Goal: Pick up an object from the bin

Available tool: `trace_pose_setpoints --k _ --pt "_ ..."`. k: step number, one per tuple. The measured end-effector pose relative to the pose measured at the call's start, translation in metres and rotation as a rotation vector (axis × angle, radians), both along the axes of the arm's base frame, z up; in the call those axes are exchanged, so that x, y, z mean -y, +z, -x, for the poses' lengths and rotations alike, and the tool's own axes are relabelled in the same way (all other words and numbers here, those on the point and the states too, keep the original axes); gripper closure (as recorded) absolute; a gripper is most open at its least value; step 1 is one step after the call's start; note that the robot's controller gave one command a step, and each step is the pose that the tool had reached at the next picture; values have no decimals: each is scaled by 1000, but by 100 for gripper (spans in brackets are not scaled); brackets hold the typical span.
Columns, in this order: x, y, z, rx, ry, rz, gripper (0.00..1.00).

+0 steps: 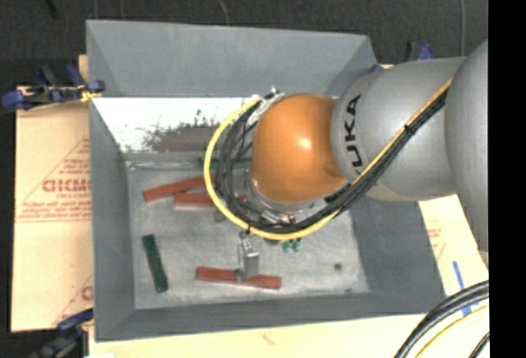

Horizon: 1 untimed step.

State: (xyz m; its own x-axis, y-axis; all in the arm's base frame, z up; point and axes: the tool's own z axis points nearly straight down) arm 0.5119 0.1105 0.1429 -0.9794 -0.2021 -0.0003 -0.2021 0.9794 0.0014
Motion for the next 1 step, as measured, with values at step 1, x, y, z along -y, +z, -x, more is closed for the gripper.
trace_pose_setpoints --k 1 --pt "12 -16 4 10 -43 0 0"
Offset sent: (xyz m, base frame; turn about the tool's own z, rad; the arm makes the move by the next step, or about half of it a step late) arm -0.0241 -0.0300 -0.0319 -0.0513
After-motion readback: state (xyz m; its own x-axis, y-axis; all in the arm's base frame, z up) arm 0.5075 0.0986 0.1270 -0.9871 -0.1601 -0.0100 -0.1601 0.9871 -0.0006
